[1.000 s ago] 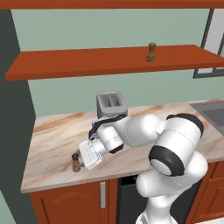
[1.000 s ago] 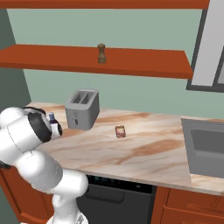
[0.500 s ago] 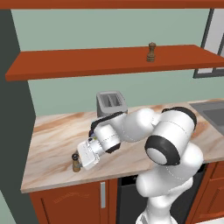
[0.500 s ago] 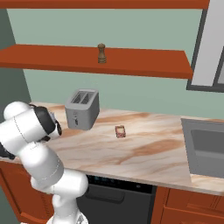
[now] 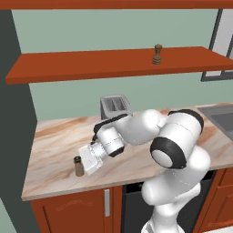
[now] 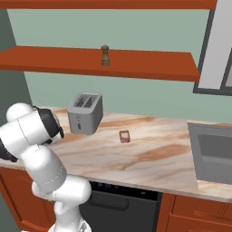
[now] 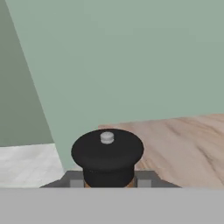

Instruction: There are various items on the counter. Only move the condiments/shakers into the cabinet.

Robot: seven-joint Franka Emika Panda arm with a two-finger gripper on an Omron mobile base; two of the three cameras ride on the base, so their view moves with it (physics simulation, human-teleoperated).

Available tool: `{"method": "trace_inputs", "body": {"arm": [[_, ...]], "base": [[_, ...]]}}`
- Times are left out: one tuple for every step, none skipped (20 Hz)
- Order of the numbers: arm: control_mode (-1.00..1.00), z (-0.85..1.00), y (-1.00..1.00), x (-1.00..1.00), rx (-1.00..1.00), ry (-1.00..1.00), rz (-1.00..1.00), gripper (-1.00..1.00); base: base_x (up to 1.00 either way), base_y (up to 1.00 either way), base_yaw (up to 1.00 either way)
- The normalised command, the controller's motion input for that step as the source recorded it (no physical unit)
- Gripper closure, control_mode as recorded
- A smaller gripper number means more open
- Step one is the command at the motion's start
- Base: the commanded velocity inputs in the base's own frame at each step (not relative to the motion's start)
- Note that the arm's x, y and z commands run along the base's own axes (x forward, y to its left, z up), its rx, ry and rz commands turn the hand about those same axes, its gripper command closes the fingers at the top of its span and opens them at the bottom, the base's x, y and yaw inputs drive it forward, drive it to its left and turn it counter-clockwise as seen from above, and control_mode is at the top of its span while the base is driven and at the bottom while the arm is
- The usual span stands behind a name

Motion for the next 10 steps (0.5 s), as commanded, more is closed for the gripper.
{"method": "trace_inputs", "body": {"arm": [[-1.00, 1.00, 0.00, -0.36, 0.05, -0.08, -0.14, 1.00], [-1.00, 1.00, 0.00, -0.35, 0.04, -0.08, -0.16, 1.00], [-1.00, 1.00, 0.00, -0.35, 0.04, -0.09, -0.17, 1.00], [-1.00, 1.00, 0.00, -0.41, 0.05, -0.07, -0.20, 1.00], [-1.00, 1.00, 0.00, -0.44, 0.03, -0.07, -0.22, 1.00], [-1.00, 1.00, 0.00, -0.49, 0.00, -0.10, -0.27, 1.00], [-1.00, 1.00, 0.00, -0.56, 0.00, -0.13, -0.28, 1.00], [-1.00, 1.00, 0.00, -0.60, 0.01, -0.13, -0.28, 1.00], [-1.00, 1.00, 0.00, -0.64, 0.03, -0.13, -0.28, 1.00], [-1.00, 1.00, 0.00, -0.63, 0.02, -0.13, -0.28, 1.00]], "base": [[0.00, 0.00, 0.00], [0.00, 0.00, 0.00], [0.00, 0.00, 0.00], [0.00, 0.00, 0.00], [0.00, 0.00, 0.00], [0.00, 0.00, 0.00], [0.00, 0.00, 0.00], [0.00, 0.00, 0.00], [0.00, 0.00, 0.00], [0.00, 0.00, 0.00]]}}
